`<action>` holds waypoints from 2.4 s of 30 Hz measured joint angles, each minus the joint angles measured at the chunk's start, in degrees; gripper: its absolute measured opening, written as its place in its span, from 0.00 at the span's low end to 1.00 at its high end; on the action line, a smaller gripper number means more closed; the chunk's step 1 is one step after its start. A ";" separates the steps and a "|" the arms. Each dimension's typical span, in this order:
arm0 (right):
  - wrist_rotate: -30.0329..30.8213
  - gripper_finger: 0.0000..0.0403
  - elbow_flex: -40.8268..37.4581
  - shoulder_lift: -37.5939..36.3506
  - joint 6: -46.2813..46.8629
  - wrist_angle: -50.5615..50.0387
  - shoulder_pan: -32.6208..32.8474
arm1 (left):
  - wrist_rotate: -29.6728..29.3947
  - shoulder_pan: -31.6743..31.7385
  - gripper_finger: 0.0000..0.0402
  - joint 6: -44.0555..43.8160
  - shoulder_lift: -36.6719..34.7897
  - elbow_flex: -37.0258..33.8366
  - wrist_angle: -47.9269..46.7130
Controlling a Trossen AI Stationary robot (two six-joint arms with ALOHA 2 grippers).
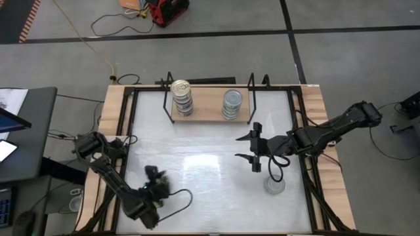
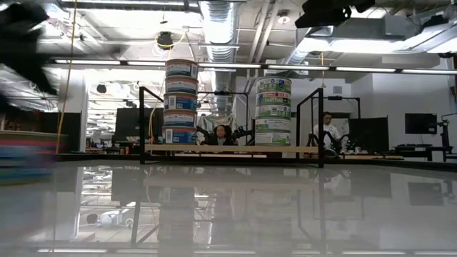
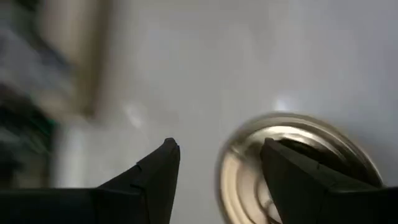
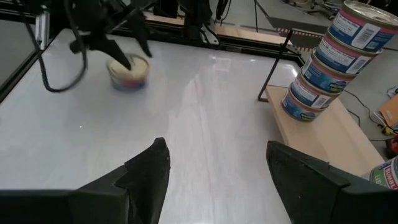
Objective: Stack canned seafood by type on shelf
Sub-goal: Stack the blue pink tuna can on top of the blue pink tuna can on the shelf
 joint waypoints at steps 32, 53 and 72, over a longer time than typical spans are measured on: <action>0.00 0.72 0.00 0.00 2.09 -1.71 0.73 | 4.21 8.93 0.53 25.44 0.08 1.59 11.38; 0.02 0.72 0.00 0.00 1.63 -1.92 0.73 | -14.87 22.08 0.52 29.49 -0.38 -10.70 30.42; 0.02 0.72 0.00 0.00 1.04 -2.11 0.73 | -2.25 18.95 0.42 48.40 -9.53 -13.52 45.70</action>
